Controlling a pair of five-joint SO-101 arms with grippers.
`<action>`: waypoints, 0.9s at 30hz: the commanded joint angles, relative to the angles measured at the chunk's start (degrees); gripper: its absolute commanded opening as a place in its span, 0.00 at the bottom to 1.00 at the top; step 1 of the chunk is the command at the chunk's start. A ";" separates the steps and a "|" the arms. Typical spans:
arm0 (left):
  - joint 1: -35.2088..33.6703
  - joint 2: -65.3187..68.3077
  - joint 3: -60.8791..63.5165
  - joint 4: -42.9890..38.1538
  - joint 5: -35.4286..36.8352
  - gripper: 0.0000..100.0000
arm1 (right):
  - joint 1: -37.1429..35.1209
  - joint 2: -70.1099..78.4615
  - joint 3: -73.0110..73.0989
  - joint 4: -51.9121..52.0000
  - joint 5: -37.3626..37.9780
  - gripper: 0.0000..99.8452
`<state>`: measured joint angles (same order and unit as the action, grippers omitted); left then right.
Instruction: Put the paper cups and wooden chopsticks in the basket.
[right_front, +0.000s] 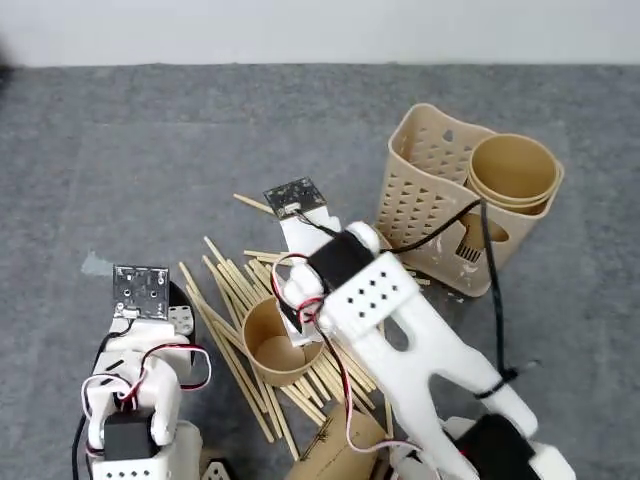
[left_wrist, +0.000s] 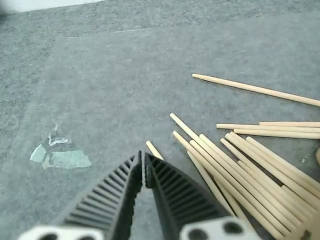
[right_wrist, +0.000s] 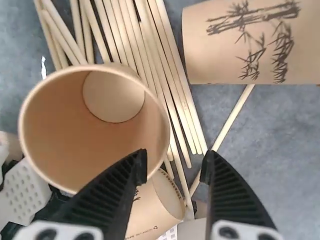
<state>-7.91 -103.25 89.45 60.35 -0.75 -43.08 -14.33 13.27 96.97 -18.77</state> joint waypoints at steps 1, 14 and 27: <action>-0.53 -0.88 -0.31 -1.05 -0.62 0.01 | -0.66 1.27 -3.43 -0.84 -0.35 0.19; -0.62 -0.88 0.57 -1.32 -0.62 0.01 | -0.48 2.59 -3.08 -0.04 -0.18 0.02; -0.62 -0.88 0.57 -1.23 -0.62 0.01 | 5.23 -2.77 -15.82 5.85 4.57 0.01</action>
<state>-8.26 -103.25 90.51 60.35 -0.75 -41.23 -12.22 2.73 100.31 -17.71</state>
